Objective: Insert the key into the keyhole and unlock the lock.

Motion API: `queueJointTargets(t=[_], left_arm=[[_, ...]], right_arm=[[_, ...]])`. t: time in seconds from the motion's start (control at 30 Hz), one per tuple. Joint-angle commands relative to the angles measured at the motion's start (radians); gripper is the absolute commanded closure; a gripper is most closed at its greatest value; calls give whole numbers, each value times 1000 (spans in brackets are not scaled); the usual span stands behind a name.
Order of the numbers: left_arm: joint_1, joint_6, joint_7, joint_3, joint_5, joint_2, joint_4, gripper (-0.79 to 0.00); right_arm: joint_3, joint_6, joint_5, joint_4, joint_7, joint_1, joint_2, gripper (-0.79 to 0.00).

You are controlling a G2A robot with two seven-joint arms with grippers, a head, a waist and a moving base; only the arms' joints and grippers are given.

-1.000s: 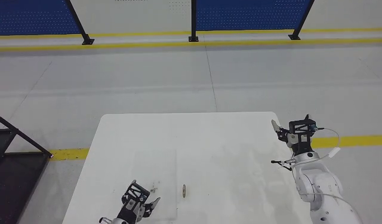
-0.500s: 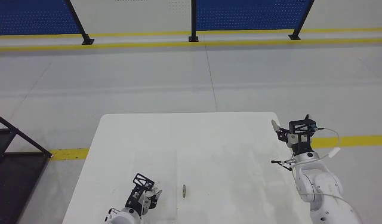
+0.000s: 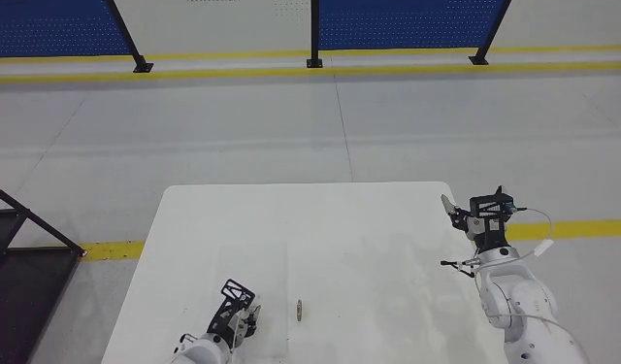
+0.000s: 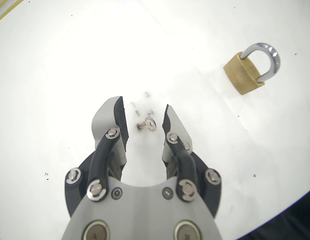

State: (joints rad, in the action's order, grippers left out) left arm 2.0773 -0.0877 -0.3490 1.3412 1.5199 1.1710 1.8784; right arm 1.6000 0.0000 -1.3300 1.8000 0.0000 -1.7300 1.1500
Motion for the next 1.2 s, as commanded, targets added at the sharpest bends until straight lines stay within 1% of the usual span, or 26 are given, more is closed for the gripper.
queueJointTargets(t=[0.0, 0.2, 0.3, 0.37, 0.43, 0.53, 0.63, 0.77, 0.87, 0.9, 0.93, 1.0, 1.03, 1.07, 1.1, 1.17], left_arm=[[1, -4, -3, -1, 8, -1, -3, -354], [-1, -6, 3, 1, 14, -3, -13, -342], [0, -5, 6, 1, 16, -4, -16, -305], [-1, -5, 10, 0, 15, -4, -19, -296], [-2, -5, 13, -1, 14, -4, -23, -234], [-3, -4, 24, -3, 10, -4, -26, -209], [-1, -2, 35, -4, 4, -4, -27, -222], [5, 3, 39, -6, 7, -5, -17, -209], [11, 1, 42, -5, 9, -6, -9, -163], [13, 0, 42, -4, 9, -7, -8, -114], [13, 1, 41, -2, 10, -7, -8, -86], [14, 2, 41, 0, 8, -8, -7, -102], [13, 2, 43, 1, 7, -8, -7, -129], [13, 5, 44, 3, 7, -8, -9, -206], [14, 5, 47, 2, 8, -8, -9, -256], [14, 4, 50, 2, 11, -9, -9, -286]], right_arm=[[0, 0, 0, 0, 0, 0, 0, -785], [0, 0, 0, 0, 0, 0, 0, -785], [0, 0, 0, 0, 0, 0, 0, -785], [0, 0, 0, 0, 0, 0, 0, -785], [0, 0, 0, 0, 0, 0, 0, -785], [0, 0, 0, 0, 0, 0, 0, -785], [0, 0, 0, 0, 0, 0, 0, -785], [0, 0, 0, 0, 0, 0, 0, -785], [0, 0, 0, 0, 0, 0, 0, -785], [0, 0, 0, 0, 0, 0, 0, -785], [0, 0, 0, 0, 0, 0, 0, -785], [0, 0, 0, 0, 0, 0, 0, -785], [0, 0, 0, 0, 0, 0, 0, -785], [0, 0, 0, 0, 0, 0, 0, -785], [0, 0, 0, 0, 0, 0, 0, -785], [0, 0, 0, 0, 0, 0, 0, -785]])
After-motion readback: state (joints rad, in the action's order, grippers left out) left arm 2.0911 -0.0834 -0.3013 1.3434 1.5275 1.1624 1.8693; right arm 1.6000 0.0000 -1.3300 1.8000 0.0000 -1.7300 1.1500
